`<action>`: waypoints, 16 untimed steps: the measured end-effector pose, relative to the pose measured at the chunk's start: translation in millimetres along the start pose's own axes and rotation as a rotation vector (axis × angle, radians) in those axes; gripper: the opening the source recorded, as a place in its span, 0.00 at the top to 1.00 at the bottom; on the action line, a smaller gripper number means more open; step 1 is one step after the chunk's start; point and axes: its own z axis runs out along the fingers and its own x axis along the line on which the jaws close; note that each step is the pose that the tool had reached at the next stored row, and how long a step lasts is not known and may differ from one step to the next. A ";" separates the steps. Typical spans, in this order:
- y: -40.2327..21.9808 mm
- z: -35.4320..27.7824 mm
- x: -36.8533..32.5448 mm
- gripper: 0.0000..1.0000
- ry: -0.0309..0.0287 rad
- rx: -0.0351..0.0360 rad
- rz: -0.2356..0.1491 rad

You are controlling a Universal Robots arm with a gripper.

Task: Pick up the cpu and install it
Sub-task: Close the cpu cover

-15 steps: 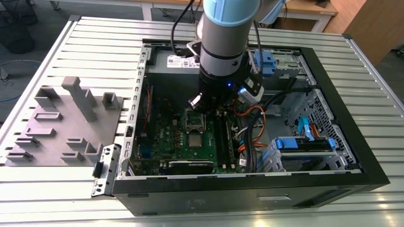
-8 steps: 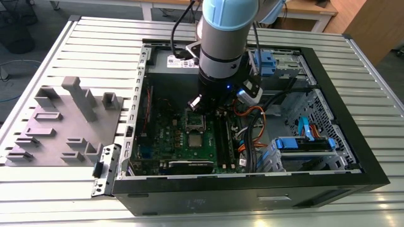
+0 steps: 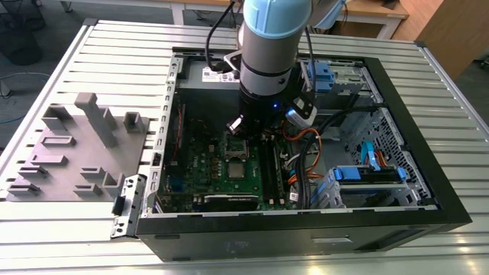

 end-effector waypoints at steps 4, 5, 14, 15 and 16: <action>0.0 -2.1 0.0 0.89 -0.0016 -0.0026 0.000; 0.1 -2.9 -0.1 0.89 -0.0023 -0.0035 0.000; 2.2 0.0 3.8 0.89 -0.0103 -0.0119 0.000; 2.6 0.5 4.4 0.89 -0.0118 -0.0130 0.000; 2.8 0.7 4.7 0.89 -0.0137 -0.0148 0.000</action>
